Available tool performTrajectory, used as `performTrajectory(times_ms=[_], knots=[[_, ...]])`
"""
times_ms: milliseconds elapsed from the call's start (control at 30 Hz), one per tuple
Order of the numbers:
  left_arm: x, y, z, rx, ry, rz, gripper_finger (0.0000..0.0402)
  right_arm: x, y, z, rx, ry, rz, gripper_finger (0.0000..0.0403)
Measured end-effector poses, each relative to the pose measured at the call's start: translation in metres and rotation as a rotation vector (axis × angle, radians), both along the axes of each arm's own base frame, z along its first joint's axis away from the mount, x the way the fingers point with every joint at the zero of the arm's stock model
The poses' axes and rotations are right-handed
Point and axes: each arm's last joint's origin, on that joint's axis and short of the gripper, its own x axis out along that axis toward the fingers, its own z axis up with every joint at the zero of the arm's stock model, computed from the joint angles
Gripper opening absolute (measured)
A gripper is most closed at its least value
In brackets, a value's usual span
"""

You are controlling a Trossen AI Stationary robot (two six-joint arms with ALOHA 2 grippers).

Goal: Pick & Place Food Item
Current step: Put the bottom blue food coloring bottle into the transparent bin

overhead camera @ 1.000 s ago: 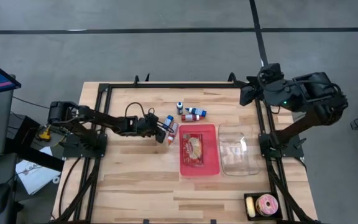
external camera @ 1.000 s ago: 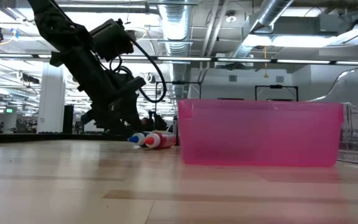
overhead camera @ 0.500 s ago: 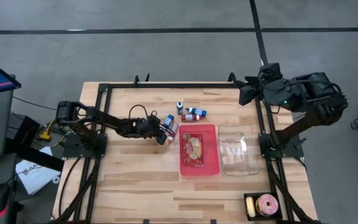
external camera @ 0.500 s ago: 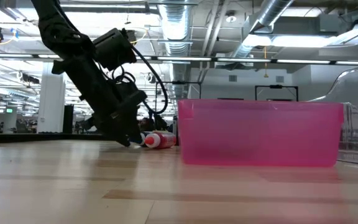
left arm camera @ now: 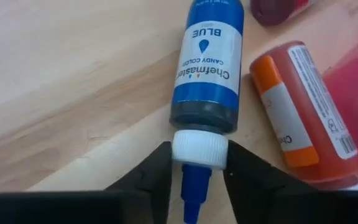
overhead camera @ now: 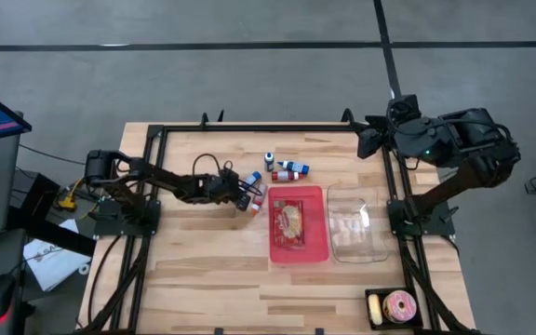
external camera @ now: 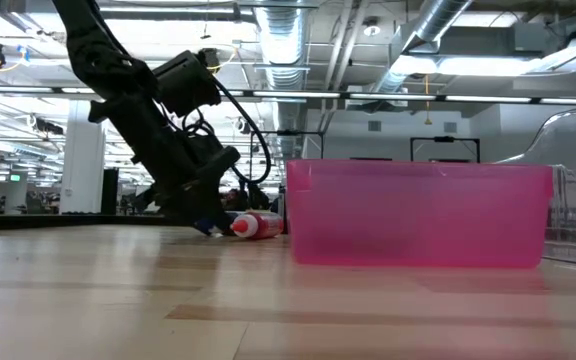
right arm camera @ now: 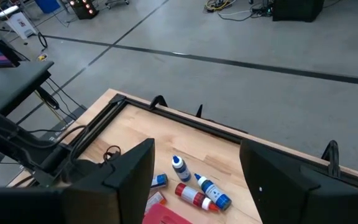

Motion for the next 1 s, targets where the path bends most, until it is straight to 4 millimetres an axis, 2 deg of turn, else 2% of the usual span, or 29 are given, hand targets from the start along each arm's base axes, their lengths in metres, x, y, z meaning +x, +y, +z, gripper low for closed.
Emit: performTrajectory(times_ms=[167,267,400,533,633,767,1000], knots=[[0.000,0.000,0.002,-0.025,-0.010,-0.012,0.0105,0.000,0.002,0.000,0.000,0.000,0.009,0.0228],[-0.002,-0.001,0.015,-0.038,-0.052,-0.039,0.0105,0.000,0.004,0.000,0.000,0.000,0.024,0.0228],[-0.008,-0.004,0.057,0.009,-0.204,-0.134,0.0105,-0.001,0.008,-0.001,-0.002,0.008,0.048,0.0228],[-0.018,-0.010,0.102,0.023,-0.377,-0.321,0.0105,-0.004,0.011,-0.007,0.002,0.075,0.054,0.0228],[-0.018,-0.015,0.121,-0.014,-0.437,-0.467,0.0105,-0.001,0.011,-0.016,0.021,0.113,0.051,0.0228],[0.002,-0.017,0.140,0.004,-0.422,-0.592,0.0105,0.003,0.009,-0.029,0.042,0.167,0.039,0.0228],[0.062,-0.011,0.158,0.068,-0.393,-0.688,0.0105,0.014,0.009,-0.055,0.111,0.288,0.075,0.0228]])
